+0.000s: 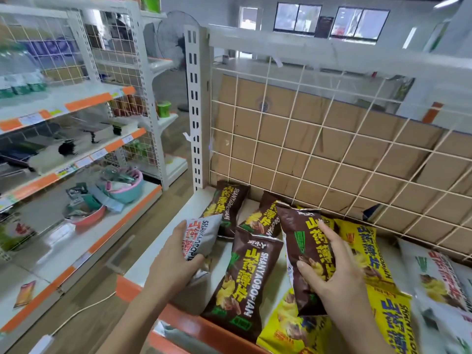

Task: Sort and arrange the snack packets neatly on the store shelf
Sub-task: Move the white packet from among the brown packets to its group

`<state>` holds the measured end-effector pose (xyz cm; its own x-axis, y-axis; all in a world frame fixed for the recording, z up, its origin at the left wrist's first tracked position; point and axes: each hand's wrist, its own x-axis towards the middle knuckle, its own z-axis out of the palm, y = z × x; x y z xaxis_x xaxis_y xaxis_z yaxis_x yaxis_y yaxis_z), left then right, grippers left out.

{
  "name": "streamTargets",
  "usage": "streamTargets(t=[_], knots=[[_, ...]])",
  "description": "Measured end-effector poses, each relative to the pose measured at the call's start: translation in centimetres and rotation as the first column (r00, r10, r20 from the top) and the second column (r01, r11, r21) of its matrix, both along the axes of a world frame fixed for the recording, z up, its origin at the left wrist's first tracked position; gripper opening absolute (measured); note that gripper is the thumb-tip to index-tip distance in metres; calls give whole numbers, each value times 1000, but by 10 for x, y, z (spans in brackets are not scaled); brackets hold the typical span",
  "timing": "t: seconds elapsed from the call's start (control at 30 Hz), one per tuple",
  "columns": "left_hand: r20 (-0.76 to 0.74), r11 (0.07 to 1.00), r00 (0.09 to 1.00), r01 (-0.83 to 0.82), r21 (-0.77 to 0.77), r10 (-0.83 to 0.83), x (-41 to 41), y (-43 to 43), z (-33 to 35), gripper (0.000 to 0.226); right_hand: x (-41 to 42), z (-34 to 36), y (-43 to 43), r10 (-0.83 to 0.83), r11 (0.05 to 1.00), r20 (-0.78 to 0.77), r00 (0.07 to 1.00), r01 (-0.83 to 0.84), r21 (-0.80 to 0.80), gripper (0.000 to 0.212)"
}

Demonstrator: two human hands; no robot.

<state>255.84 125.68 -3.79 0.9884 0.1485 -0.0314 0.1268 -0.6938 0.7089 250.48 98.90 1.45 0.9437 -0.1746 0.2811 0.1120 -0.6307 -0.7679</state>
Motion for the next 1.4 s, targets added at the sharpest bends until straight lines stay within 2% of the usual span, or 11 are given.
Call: streamTargets(t=[0.13,0.27,0.53,0.6,0.8,1.0,1.13,1.2,1.4], knots=[[105,970,988,132,-205,-112,5,22,6,83,2,3,23,-71,997,-29,997,72,41,71],[199,910,973,185,-371,-117,18,58,19,73,6,4,54,-138,988,-84,987,143,66,70],[198,909,969,210,-359,-145,44,131,13,85,16,-11,147,-157,983,-110,981,166,80,69],[180,899,969,224,-375,-166,47,142,13,88,21,-17,168,-144,988,-119,982,148,29,67],[167,870,965,256,-421,-203,53,153,13,75,34,-37,207,-201,959,-218,955,147,-243,66],[150,805,943,331,-493,-296,53,152,13,71,31,-50,217,-246,929,-254,935,154,-336,69],[187,777,931,365,-513,-313,48,143,22,85,22,-50,222,-242,925,-296,924,127,-359,88],[189,765,931,365,-531,-313,48,139,24,88,16,-43,219,-233,934,-280,931,134,-332,89],[230,743,918,398,-538,-324,41,111,38,74,-9,-14,172,-272,926,-78,959,239,-291,74]])
